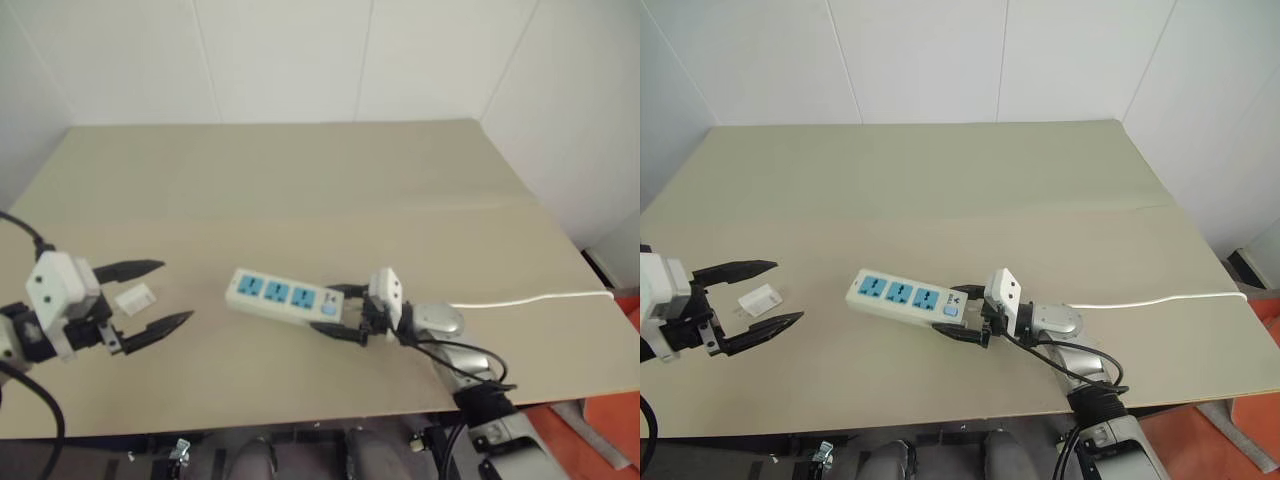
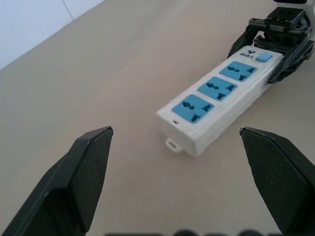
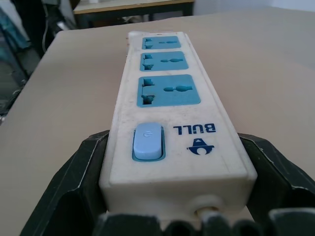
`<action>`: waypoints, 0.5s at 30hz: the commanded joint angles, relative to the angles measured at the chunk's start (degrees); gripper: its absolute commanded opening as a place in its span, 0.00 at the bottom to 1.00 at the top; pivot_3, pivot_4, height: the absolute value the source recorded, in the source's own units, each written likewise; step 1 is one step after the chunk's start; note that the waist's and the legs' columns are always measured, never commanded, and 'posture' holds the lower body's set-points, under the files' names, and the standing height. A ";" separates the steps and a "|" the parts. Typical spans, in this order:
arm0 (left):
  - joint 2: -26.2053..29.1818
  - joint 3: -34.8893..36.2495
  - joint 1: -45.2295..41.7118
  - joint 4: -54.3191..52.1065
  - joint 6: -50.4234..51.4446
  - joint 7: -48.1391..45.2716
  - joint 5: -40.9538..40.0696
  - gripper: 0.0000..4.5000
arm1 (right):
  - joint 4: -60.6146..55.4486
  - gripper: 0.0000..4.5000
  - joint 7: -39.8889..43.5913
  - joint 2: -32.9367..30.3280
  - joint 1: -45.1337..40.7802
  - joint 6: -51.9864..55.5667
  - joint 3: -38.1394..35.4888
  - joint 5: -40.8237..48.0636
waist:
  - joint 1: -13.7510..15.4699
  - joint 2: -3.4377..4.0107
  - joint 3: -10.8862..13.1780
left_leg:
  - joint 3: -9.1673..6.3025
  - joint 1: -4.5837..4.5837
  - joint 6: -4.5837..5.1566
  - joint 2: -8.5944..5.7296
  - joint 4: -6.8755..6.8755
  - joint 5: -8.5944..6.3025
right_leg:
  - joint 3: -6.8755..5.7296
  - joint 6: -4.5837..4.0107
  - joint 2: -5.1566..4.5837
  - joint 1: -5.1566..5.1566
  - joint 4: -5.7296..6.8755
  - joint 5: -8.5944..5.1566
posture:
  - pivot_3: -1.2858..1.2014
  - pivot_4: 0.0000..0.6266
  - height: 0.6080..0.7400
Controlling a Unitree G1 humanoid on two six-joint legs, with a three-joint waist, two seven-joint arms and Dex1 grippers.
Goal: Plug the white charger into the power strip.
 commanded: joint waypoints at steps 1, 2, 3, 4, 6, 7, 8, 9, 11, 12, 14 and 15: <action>0.53 0.76 -0.37 -0.83 -0.52 -0.34 -0.68 1.00 | 2.56 0.77 6.01 0.08 -2.58 -5.68 2.28 -0.64 | 0.00 0.00 0.00 | 0.00 0.00 0.00 0.00 0.00 0.00 | 0.00 0.00 -0.01 0.00 0.00 0.00 | 0.52 0.24 1.00; 0.48 0.91 -0.27 -0.96 -0.50 -0.43 -0.73 1.00 | 4.16 0.77 7.15 0.19 -3.19 -6.70 2.66 -1.04 | 0.00 0.00 0.00 | 0.01 0.02 0.00 0.00 0.00 0.00 | 0.01 -0.01 -0.01 0.02 0.00 0.01 | 0.52 0.24 1.00; 0.46 1.01 -0.21 -1.08 -0.46 -0.48 -0.74 1.00 | 6.00 0.77 8.13 0.44 -3.91 -7.65 2.98 -1.44 | 0.06 0.00 0.00 | 0.02 0.04 0.00 -0.01 0.00 0.00 | 0.01 -0.01 -0.01 0.03 0.00 0.01 | 0.52 0.24 1.00; 0.43 1.10 -0.14 -1.19 -0.45 -0.55 -0.75 1.00 | 8.02 0.77 8.94 0.75 -4.70 -8.78 3.34 -1.96 | 0.10 0.00 0.00 | 0.01 0.04 0.00 -0.01 0.00 0.00 | 0.00 -0.01 -0.01 0.04 0.00 0.01 | 0.52 0.24 1.00; 0.39 1.27 -0.01 -1.52 -0.35 -0.58 -0.85 1.00 | 11.43 0.77 10.31 1.18 -5.95 -11.20 3.88 -2.94 | 0.08 0.01 0.01 | 0.01 0.03 0.00 -0.01 0.00 0.00 | -0.01 -0.01 -0.01 0.03 0.00 0.01 | 0.52 0.24 1.00; 0.43 1.33 0.06 -1.64 -0.33 -0.71 -0.93 1.00 | 12.81 0.77 10.85 1.34 -6.54 -11.75 4.14 -3.40 | 0.07 0.01 0.01 | 0.02 0.03 0.00 -0.01 0.00 0.00 | -0.01 -0.01 -0.01 0.02 0.00 0.01 | 0.52 0.24 1.00; 0.47 1.37 0.15 -1.79 -0.29 -0.82 -1.00 1.00 | 13.97 0.77 11.23 1.56 -7.01 -12.13 4.23 -3.66 | 0.02 0.01 0.01 | 0.01 0.03 0.00 -0.01 0.00 0.00 | -0.01 -0.01 -0.01 0.02 0.00 0.01 | 0.52 0.24 1.00; 0.61 1.34 0.19 -1.72 -0.27 -1.05 -1.01 1.00 | 15.06 0.77 11.41 1.89 -7.45 -12.59 4.25 -3.84 | 0.01 0.02 0.01 | 0.01 0.03 0.00 -0.01 0.00 0.00 | 0.00 -0.02 -0.01 0.02 0.00 0.01 | 0.52 0.24 1.00; 1.13 0.90 0.07 -1.34 -0.07 -0.76 -0.08 1.00 | 16.95 0.77 11.55 2.50 -8.07 -13.58 4.32 -4.25 | 0.04 0.01 0.01 | 0.01 0.05 0.00 0.00 0.00 0.00 | -0.01 -0.02 -0.01 0.03 0.02 0.02 | 0.52 0.24 1.00; 1.35 0.60 -0.16 -1.00 0.09 -0.31 0.55 1.00 | 17.64 0.77 11.63 2.75 -8.27 -13.93 4.37 -4.41 | 0.03 0.01 0.01 | 0.01 0.06 0.00 0.00 0.00 0.00 | -0.01 -0.02 -0.01 0.04 0.02 0.02 | 0.52 0.24 1.00; 1.73 0.19 -2.43 0.11 2.26 1.41 -0.73 1.00 | 18.69 0.77 11.80 3.16 -8.33 -14.77 4.41 -4.76 | 0.07 0.01 0.01 | 0.00 0.13 0.00 0.00 0.00 0.00 | 0.00 -0.03 0.00 0.09 0.04 0.02 | 0.52 0.24 1.00; 2.19 -0.06 -4.95 0.81 4.31 3.02 -2.20 1.00 | 19.05 0.77 11.78 3.39 -8.28 -15.06 4.46 -4.93 | 0.07 -0.01 0.00 | 0.00 0.18 0.00 0.00 0.00 0.00 | -0.01 -0.03 0.00 0.14 0.05 0.02 | 0.52 0.24 1.00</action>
